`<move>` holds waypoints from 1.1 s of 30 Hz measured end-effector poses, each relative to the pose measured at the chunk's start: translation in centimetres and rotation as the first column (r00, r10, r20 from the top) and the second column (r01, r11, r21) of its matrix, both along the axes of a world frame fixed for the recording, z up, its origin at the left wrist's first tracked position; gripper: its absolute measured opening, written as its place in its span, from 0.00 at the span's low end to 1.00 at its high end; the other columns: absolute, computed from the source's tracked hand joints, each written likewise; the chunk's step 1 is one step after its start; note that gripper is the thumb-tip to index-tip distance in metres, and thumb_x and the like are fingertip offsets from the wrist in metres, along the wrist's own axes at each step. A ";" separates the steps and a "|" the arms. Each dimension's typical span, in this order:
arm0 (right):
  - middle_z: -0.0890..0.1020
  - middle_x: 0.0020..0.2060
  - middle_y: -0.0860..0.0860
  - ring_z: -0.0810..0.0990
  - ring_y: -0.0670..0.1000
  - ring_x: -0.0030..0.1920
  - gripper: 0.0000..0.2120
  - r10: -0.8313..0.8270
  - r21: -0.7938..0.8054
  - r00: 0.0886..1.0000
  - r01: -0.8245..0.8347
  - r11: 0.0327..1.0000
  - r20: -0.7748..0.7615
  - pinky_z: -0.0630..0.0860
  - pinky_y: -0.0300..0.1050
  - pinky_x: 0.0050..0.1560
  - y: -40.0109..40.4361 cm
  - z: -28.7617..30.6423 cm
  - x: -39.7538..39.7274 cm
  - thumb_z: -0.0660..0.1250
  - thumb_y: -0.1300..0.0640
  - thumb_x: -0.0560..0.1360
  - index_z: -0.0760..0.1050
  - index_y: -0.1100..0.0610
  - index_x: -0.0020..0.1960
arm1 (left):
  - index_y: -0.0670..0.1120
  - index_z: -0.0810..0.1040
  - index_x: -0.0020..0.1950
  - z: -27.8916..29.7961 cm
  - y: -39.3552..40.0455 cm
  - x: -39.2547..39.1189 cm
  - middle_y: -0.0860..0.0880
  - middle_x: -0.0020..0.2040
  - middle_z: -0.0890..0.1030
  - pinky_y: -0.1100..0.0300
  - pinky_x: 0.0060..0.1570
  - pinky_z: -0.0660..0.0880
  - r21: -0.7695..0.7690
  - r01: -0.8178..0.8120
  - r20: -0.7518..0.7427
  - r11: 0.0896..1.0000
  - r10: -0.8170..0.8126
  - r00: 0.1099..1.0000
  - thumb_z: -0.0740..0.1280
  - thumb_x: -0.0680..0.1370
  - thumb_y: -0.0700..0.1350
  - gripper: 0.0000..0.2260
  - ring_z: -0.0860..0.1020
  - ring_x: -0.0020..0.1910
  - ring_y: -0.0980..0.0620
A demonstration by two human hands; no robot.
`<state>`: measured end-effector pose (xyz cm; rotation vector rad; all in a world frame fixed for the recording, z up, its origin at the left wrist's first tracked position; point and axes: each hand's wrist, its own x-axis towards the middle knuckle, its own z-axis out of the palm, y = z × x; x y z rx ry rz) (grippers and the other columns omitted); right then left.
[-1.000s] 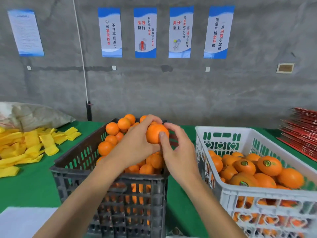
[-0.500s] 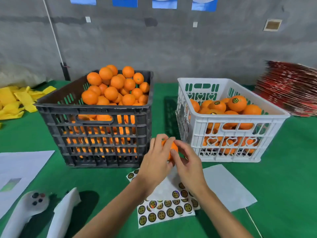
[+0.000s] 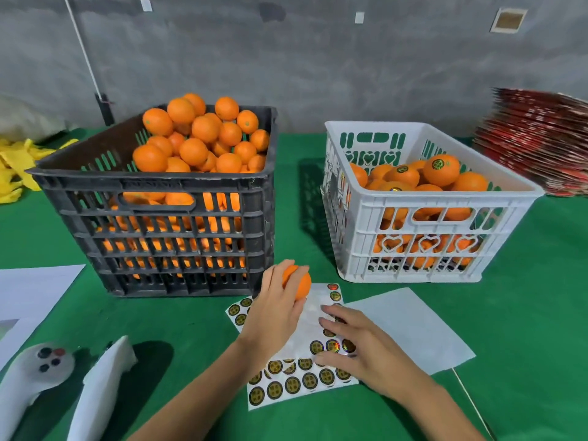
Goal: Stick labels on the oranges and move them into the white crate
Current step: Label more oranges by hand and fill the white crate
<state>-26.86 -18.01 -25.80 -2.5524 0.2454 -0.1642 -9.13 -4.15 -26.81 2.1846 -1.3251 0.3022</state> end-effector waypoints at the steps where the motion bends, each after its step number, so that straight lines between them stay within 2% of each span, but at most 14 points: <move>1: 0.62 0.77 0.34 0.57 0.35 0.76 0.38 0.012 -0.021 1.000 -0.012 1.000 0.016 0.60 0.37 0.76 -0.1 -0.1 0.0 0.64 0.28 0.73 0.70 0.47 0.77 | 0.51 0.64 0.78 -0.1 0.1 0.1 0.48 0.75 0.63 0.55 0.67 0.69 -0.006 0.000 -0.016 1.000 0.000 1.000 0.66 0.82 0.46 0.24 0.62 0.73 0.46; 4: 0.70 0.73 0.36 0.63 0.36 0.71 0.32 0.025 -0.074 0.997 -0.019 0.997 0.076 0.66 0.39 0.73 0.0 -0.3 0.0 0.62 0.30 0.76 0.77 0.48 0.71 | 0.52 0.64 0.77 -0.3 0.3 0.2 0.50 0.74 0.62 0.58 0.66 0.68 -0.010 0.005 -0.014 1.000 -0.005 1.000 0.67 0.82 0.47 0.25 0.62 0.73 0.48; 7: 0.77 0.67 0.37 0.69 0.39 0.67 0.24 0.023 -0.080 0.986 -0.010 0.997 0.168 0.70 0.40 0.68 0.1 -0.5 0.1 0.65 0.35 0.77 0.82 0.49 0.65 | 0.52 0.64 0.77 -0.4 0.4 0.3 0.50 0.74 0.63 0.61 0.64 0.67 -0.022 0.006 -0.022 1.000 -0.007 1.000 0.68 0.81 0.47 0.25 0.63 0.73 0.48; 11: 0.81 0.61 0.34 0.73 0.44 0.67 0.11 -0.078 0.238 0.974 0.025 0.971 0.215 0.70 0.40 0.68 -0.1 -0.6 -0.1 0.71 0.44 0.77 0.86 0.43 0.57 | 0.53 0.64 0.77 -0.4 0.5 0.4 0.50 0.75 0.63 0.60 0.63 0.70 -0.021 -0.001 -0.039 1.000 0.000 0.999 0.68 0.81 0.47 0.26 0.62 0.73 0.48; 13: 0.82 0.59 0.36 0.75 0.46 0.66 0.08 -0.090 0.285 0.973 0.027 0.958 0.212 0.71 0.43 0.67 -0.2 -0.5 -0.2 0.72 0.45 0.76 0.86 0.43 0.54 | 0.53 0.64 0.77 -0.3 0.5 0.3 0.50 0.74 0.63 0.58 0.62 0.72 -0.025 -0.001 -0.043 1.000 0.000 0.999 0.68 0.81 0.47 0.26 0.62 0.73 0.48; 18: 0.80 0.55 0.36 0.77 0.47 0.59 0.07 0.009 0.097 0.977 -0.030 0.995 0.213 0.72 0.47 0.62 0.1 -0.7 -0.7 0.73 0.41 0.75 0.85 0.40 0.50 | 0.54 0.63 0.77 -0.3 0.7 0.4 0.50 0.74 0.63 0.57 0.55 0.78 -0.025 0.003 -0.058 1.000 -0.004 0.998 0.69 0.80 0.46 0.27 0.63 0.73 0.47; 20: 0.79 0.57 0.36 0.76 0.47 0.62 0.11 0.012 0.117 0.984 -0.033 0.993 0.176 0.70 0.46 0.65 0.1 -0.7 -0.8 0.73 0.38 0.74 0.84 0.40 0.53 | 0.54 0.63 0.77 -0.3 0.7 0.4 0.50 0.74 0.63 0.57 0.56 0.78 -0.024 0.005 -0.051 1.000 -0.006 0.999 0.69 0.80 0.46 0.27 0.63 0.72 0.47; 22: 0.77 0.62 0.36 0.73 0.46 0.66 0.20 -0.006 0.139 0.990 -0.013 0.990 0.138 0.69 0.44 0.68 -0.1 -0.7 -0.9 0.73 0.35 0.72 0.82 0.41 0.61 | 0.53 0.63 0.77 -0.4 0.7 0.4 0.50 0.74 0.63 0.57 0.57 0.77 -0.022 0.005 -0.046 1.000 -0.006 0.999 0.69 0.80 0.46 0.27 0.63 0.72 0.47; 24: 0.74 0.65 0.35 0.70 0.45 0.67 0.24 -0.008 0.176 0.995 -0.010 0.984 0.102 0.68 0.43 0.70 -0.5 -0.7 -1.0 0.74 0.35 0.70 0.81 0.40 0.64 | 0.53 0.63 0.77 -0.4 0.7 0.6 0.50 0.74 0.63 0.56 0.58 0.76 -0.021 0.005 -0.041 1.000 -0.006 0.999 0.69 0.80 0.46 0.27 0.63 0.72 0.47; 29: 0.75 0.65 0.35 0.70 0.45 0.67 0.19 -0.001 0.159 0.996 -0.014 0.987 0.094 0.67 0.47 0.70 -0.6 -0.7 -0.7 0.75 0.39 0.71 0.83 0.41 0.60 | 0.51 0.63 0.78 -0.2 0.7 0.5 0.48 0.75 0.62 0.54 0.63 0.74 -0.002 -0.012 -0.038 1.000 0.012 0.999 0.68 0.81 0.46 0.27 0.62 0.73 0.46; 33: 0.76 0.62 0.36 0.71 0.46 0.67 0.15 0.005 0.132 0.989 -0.025 0.991 0.150 0.66 0.49 0.70 -0.7 -0.7 -0.6 0.74 0.40 0.73 0.84 0.43 0.58 | 0.49 0.63 0.78 0.7 0.1 -0.6 0.48 0.74 0.62 0.54 0.63 0.73 -0.078 0.004 -0.046 0.997 -0.007 0.999 0.68 0.81 0.46 0.26 0.63 0.72 0.46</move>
